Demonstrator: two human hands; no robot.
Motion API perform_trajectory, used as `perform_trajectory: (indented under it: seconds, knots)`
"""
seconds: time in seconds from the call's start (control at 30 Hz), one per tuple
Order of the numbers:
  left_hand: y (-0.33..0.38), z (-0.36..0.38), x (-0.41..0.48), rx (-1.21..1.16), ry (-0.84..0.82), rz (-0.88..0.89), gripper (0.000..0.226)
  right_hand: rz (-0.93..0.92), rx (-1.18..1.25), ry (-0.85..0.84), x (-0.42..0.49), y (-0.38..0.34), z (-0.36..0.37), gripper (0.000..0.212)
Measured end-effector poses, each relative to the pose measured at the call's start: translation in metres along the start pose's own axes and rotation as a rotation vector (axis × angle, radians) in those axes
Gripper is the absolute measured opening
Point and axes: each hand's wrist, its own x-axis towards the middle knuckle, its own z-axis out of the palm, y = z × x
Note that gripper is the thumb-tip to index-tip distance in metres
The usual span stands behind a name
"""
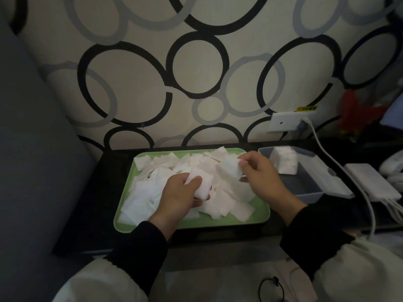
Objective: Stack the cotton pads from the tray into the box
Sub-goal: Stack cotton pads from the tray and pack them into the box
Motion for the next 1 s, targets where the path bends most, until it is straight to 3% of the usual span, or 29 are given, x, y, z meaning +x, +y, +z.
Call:
perform_trajectory:
  seconds: [0.1,0.3,0.47,0.83,0.93,1.0]
  knots:
    - [0.002,0.001,-0.003,-0.025,-0.018,0.014,0.015,0.029,0.247,-0.157,-0.009,-0.016,-0.001,0.015]
    - [0.006,0.004,-0.008,-0.057,-0.144,-0.02,0.013,-0.067,0.197,-0.44,-0.017,-0.025,-0.004,0.012]
    - [0.01,0.006,-0.013,-0.043,-0.279,-0.054,0.019,-0.096,0.017,-0.371,-0.017,-0.029,-0.002,0.022]
    - [0.009,0.008,-0.01,-0.136,-0.261,-0.176,0.031,-0.1,-0.128,-0.243,-0.015,-0.021,0.006,0.027]
    - [0.009,0.009,-0.011,-0.001,-0.304,-0.064,0.025,-0.109,-0.188,-0.178,-0.016,-0.022,0.007,0.022]
    - [0.007,0.01,-0.009,0.036,-0.245,0.002,0.016,-0.093,-0.266,-0.021,-0.012,-0.017,0.005,0.018]
